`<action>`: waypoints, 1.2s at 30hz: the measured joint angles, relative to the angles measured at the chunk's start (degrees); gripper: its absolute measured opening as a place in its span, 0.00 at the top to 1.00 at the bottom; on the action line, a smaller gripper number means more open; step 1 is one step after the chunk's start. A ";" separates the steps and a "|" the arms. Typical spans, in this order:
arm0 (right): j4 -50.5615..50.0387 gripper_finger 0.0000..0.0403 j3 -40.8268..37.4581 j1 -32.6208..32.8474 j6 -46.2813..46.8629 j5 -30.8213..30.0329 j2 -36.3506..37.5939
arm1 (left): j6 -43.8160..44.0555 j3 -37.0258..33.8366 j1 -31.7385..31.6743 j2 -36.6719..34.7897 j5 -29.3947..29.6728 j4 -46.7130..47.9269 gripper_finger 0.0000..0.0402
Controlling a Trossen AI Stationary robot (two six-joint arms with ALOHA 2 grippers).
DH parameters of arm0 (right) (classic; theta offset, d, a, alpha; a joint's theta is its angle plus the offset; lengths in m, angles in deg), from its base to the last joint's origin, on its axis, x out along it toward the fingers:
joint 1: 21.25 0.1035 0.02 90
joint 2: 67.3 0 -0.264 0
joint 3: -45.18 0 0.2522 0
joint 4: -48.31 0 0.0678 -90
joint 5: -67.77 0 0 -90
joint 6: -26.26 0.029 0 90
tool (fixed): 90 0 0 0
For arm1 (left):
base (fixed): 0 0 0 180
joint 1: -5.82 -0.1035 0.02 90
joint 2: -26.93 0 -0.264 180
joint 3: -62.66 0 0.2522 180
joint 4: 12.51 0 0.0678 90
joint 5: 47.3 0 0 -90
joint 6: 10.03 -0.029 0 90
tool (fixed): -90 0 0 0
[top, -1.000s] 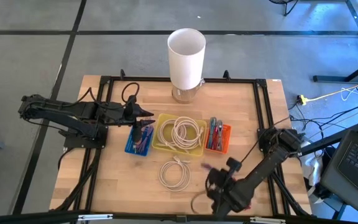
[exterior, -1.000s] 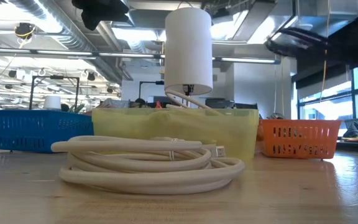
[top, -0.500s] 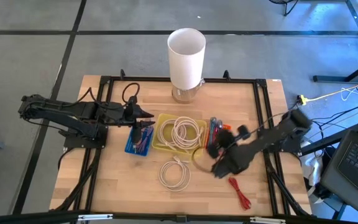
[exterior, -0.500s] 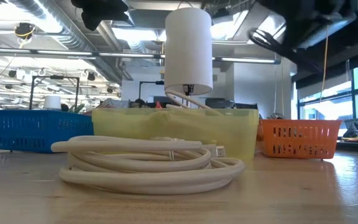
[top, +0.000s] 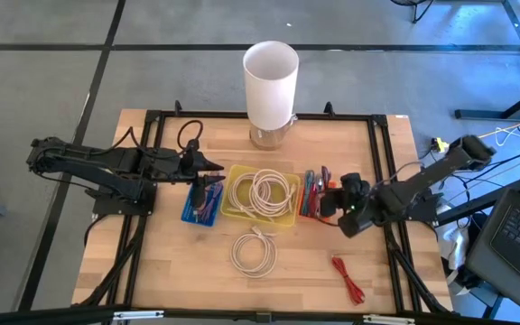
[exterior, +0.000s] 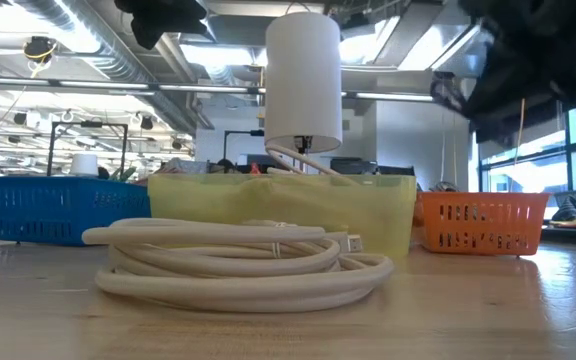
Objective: Pick & Place USB Port
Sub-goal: Put the dark blue patterned USB cable into the orange bin
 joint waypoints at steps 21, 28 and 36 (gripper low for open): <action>6.29 0.98 -4.00 -8.12 0.32 7.87 -10.75 | -0.16 0.00 0.00 0.02 -0.14 0.03 0.68; 5.88 0.98 -4.05 -10.01 0.50 12.40 -14.07 | -0.15 0.00 0.00 0.02 -0.17 0.03 0.68; 6.75 0.95 -5.46 -11.01 0.47 13.95 -14.47 | -0.15 0.00 0.00 0.02 -0.31 0.04 0.68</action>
